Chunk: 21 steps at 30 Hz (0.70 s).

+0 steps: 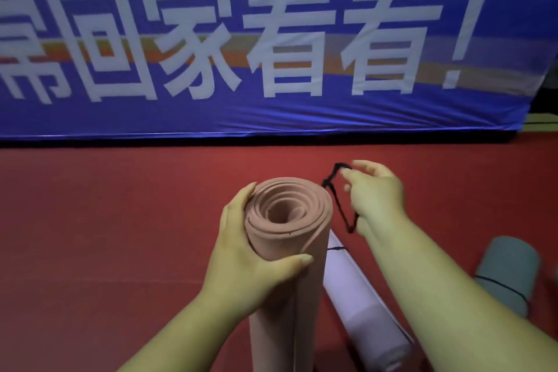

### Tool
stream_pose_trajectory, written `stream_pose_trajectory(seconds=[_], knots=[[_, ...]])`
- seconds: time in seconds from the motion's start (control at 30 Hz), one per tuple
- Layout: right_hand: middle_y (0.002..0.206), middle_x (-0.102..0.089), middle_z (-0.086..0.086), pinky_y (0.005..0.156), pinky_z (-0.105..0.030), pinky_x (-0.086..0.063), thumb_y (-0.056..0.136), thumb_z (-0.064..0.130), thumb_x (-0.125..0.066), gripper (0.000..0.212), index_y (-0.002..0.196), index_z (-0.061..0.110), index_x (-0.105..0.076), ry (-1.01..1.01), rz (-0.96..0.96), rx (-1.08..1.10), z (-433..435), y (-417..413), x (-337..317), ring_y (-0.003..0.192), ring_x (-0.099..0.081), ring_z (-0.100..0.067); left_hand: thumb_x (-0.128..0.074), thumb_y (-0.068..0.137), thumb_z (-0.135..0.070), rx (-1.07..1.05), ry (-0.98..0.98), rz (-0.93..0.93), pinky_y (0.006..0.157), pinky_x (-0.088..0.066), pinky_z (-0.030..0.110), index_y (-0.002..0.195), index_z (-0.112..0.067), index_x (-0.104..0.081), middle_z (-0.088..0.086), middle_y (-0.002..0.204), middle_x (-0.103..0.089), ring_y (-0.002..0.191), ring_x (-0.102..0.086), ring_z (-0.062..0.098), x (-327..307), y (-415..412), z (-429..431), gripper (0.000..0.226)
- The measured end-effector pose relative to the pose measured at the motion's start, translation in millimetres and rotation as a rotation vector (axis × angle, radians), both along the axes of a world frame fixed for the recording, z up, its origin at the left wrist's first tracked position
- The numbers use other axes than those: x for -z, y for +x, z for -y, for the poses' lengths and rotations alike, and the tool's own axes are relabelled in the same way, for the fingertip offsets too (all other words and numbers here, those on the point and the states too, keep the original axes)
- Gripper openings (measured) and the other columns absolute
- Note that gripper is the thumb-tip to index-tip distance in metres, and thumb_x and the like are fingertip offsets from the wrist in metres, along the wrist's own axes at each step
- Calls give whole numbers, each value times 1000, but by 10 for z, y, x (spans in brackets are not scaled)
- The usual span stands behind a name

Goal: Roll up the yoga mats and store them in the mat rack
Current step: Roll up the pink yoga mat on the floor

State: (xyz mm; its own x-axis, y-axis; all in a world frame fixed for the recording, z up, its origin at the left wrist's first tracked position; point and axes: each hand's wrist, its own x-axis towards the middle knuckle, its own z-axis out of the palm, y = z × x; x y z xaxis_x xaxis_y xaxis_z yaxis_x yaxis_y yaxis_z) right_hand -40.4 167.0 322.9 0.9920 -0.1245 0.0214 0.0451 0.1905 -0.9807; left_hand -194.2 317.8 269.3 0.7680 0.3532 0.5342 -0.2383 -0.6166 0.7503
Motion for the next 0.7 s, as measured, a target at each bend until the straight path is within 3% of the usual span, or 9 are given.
stream_pose_trajectory(seconds=[0.1,0.2,0.3,0.4,0.43,0.5,0.57,0.63,0.7], knots=[[88,-70,-7,43,-16,-44,91,1,-70,19,94,20,-65,-30,-54,-112,-78,37,-33,57,-60,-9,-91,41,-61,13,10,-2,103,-36,12,138,-66,-23,-24,147,-42,136,-42,-6,0,29,-8,118],[83,-71,-9,61,-28,-57,88,-2,-72,19,102,11,-69,-28,-48,-241,-201,-37,-120,62,-65,-15,-91,42,-60,34,15,-11,102,-35,11,141,-63,-23,-26,147,-39,136,-41,-7,15,58,14,120],[87,-76,-13,76,-38,-60,84,-2,-76,22,100,12,-70,-46,-47,-373,-254,-149,-198,72,-71,-22,-89,42,-63,19,-1,-41,97,-31,-1,141,-63,-22,-32,144,-35,133,-37,-16,-2,73,24,119],[93,-77,-12,78,-37,-60,87,-2,-73,22,102,14,-69,-74,18,-394,-273,-249,-203,81,-74,-23,-82,51,-69,76,-20,-62,98,-32,0,149,-53,-25,-30,143,-36,133,-38,-15,-41,93,-37,114],[91,-77,-10,77,-35,-60,88,-2,-70,22,103,14,-68,-55,31,-404,-265,-272,-198,81,-74,-20,-76,58,-71,104,-64,-60,102,-36,8,150,-52,-26,-26,141,-41,132,-43,-10,-63,115,-80,106],[88,-78,-7,75,-29,-60,92,-4,-66,22,106,13,-67,-4,51,-474,-232,-305,-193,78,-75,-15,-57,72,-78,87,-199,-26,105,-47,37,151,-49,-32,-15,131,-54,123,-57,13,-89,182,-197,88],[86,-78,-7,73,-26,-61,95,-4,-61,23,109,14,-65,36,62,-586,-193,-324,-192,78,-74,-14,-41,72,-91,12,-316,-10,106,-44,58,144,-48,-41,-10,136,-55,122,-57,37,-129,264,-307,84],[85,-77,-9,71,-26,-60,97,-3,-58,24,113,14,-64,59,76,-692,-184,-349,-184,78,-73,-15,-33,70,-97,-28,-348,-53,108,-44,52,132,-59,-43,-5,144,-51,129,-54,35,-166,301,-334,73],[83,-76,-8,69,-25,-58,97,-3,-57,25,115,13,-63,36,103,-743,-192,-374,-176,76,-73,-15,-37,85,-83,-2,-321,-124,101,-45,26,128,-60,-43,-14,136,-57,128,-56,15,-168,316,-299,49]])
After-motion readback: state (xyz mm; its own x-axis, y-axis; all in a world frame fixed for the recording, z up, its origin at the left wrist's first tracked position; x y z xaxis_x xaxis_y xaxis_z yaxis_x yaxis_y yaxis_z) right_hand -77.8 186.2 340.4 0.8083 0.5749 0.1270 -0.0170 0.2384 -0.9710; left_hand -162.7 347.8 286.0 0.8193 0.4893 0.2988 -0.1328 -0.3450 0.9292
